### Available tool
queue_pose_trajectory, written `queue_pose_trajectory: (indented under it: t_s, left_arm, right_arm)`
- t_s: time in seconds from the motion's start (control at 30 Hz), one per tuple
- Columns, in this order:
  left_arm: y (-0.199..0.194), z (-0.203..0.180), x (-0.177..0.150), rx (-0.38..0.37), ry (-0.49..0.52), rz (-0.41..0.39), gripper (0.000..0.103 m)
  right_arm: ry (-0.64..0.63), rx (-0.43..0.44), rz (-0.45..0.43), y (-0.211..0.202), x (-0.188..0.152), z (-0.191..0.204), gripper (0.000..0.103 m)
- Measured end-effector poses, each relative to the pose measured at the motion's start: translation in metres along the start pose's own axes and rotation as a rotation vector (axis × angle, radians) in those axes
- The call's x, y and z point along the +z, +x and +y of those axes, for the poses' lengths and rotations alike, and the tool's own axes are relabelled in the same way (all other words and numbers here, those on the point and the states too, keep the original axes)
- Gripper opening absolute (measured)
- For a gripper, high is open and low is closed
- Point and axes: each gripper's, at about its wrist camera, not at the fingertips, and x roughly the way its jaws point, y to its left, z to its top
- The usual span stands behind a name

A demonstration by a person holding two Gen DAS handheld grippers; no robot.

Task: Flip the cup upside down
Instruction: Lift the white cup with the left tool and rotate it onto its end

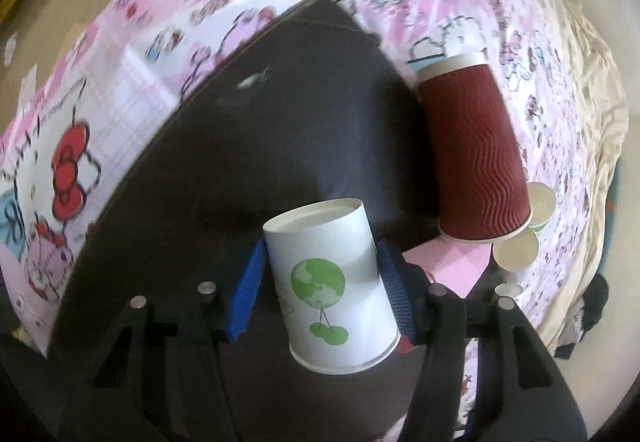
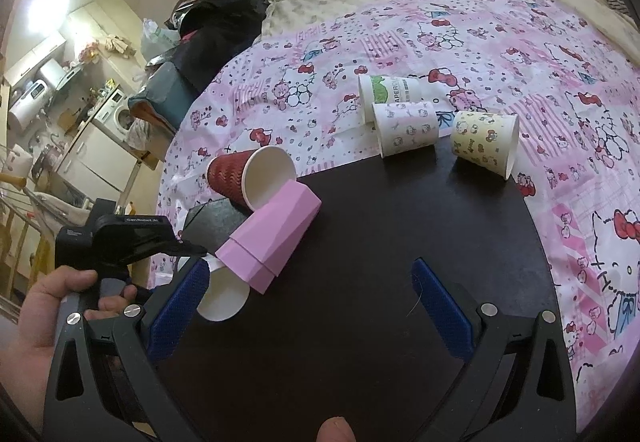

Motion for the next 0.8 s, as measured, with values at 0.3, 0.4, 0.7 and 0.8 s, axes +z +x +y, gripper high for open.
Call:
queue_pose_trajectory:
  t_s: [0.3, 0.4, 0.7, 0.8]
  left_arm:
    - [-0.044, -0.057, 0.021, 0.148, 0.509, -0.432, 0.053]
    - [-0.049, -0.065, 0.019, 0.143, 0.602, -0.56, 0.053]
    - [-0.024, -0.066, 0.002, 0.165, 0.719, -0.659, 0.053]
    - [-0.014, -0.067, -0.006, 0.221, 0.753, -0.65, 0.053]
  right_arm:
    - [0.018, 0.01, 0.006, 0.001, 0.0, -0.002, 0.103]
    - [0.017, 0.008, 0.006, 0.001, 0.0, -0.001, 0.103]
    - [0.011, -0.018, 0.014, 0.007, 0.0, -0.003, 0.103]
    - [0.014, -0.013, 0.008, 0.005, 0.001, -0.003, 0.103]
